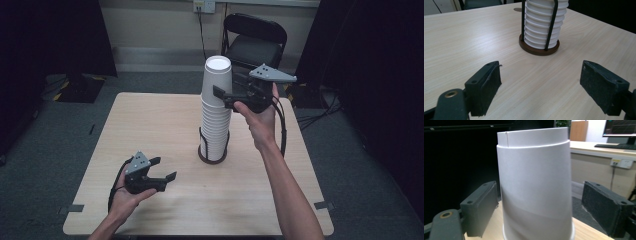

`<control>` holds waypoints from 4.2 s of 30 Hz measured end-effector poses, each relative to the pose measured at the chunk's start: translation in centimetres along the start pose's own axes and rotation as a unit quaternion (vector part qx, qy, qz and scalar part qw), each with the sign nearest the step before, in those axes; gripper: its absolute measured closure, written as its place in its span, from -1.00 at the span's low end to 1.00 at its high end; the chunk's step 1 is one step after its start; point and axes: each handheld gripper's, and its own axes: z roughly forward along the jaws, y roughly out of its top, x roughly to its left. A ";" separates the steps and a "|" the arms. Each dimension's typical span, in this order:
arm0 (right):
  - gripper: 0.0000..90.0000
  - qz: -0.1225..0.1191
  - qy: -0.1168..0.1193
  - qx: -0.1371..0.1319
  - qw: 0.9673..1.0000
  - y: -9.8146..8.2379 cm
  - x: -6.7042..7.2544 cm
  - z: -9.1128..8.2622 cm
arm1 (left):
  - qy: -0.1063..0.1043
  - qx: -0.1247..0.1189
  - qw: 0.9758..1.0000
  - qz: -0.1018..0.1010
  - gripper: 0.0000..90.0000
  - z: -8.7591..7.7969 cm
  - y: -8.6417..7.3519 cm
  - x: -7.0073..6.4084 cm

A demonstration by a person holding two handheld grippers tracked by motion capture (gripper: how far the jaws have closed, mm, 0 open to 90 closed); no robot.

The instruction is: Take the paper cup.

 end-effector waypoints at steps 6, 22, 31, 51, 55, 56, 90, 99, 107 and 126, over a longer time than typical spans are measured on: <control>-0.71 -0.003 0.001 0.014 1.000 -0.3 0.1 1.7 | -0.006 0.002 1.000 0.008 -0.63 0.1 0.0 -0.2; -0.72 -0.011 -0.017 0.034 0.999 -0.8 0.4 3.9 | -0.004 0.002 1.000 0.005 -0.61 0.0 0.0 -0.1; -0.70 -0.024 -0.011 0.047 0.999 -0.6 0.3 4.1 | -0.004 0.003 1.000 0.004 -0.61 0.1 0.0 0.0; -0.67 -0.026 -0.010 0.012 1.000 0.7 0.3 3.5 | -0.003 0.008 1.000 0.006 -0.60 0.2 -0.1 0.1; -0.67 -0.029 -0.013 0.004 0.999 1.0 0.4 3.4 | -0.003 0.008 1.000 0.009 -0.60 0.3 -0.1 0.0; -0.67 -0.031 -0.012 0.003 0.999 1.0 0.3 3.4 | -0.003 0.009 1.000 0.010 -0.60 0.2 -0.1 0.0; -0.65 -0.018 -0.010 -0.067 0.998 5.3 0.8 1.5 | -0.004 0.010 1.000 0.010 -0.57 0.3 -0.1 -0.1; -0.65 -0.010 -0.022 -0.071 0.997 5.3 0.3 -0.6 | -0.006 0.012 1.000 0.017 -0.58 0.4 -0.1 -0.2; -0.65 -0.007 -0.040 -0.067 0.997 4.9 -0.3 -2.9 | -0.005 0.006 1.000 0.016 -0.57 0.4 0.0 -0.4; -0.64 0.017 -0.089 -0.034 0.995 2.1 -2.1 -7.4 | -0.014 0.006 1.000 0.015 -0.53 1.0 0.2 -1.2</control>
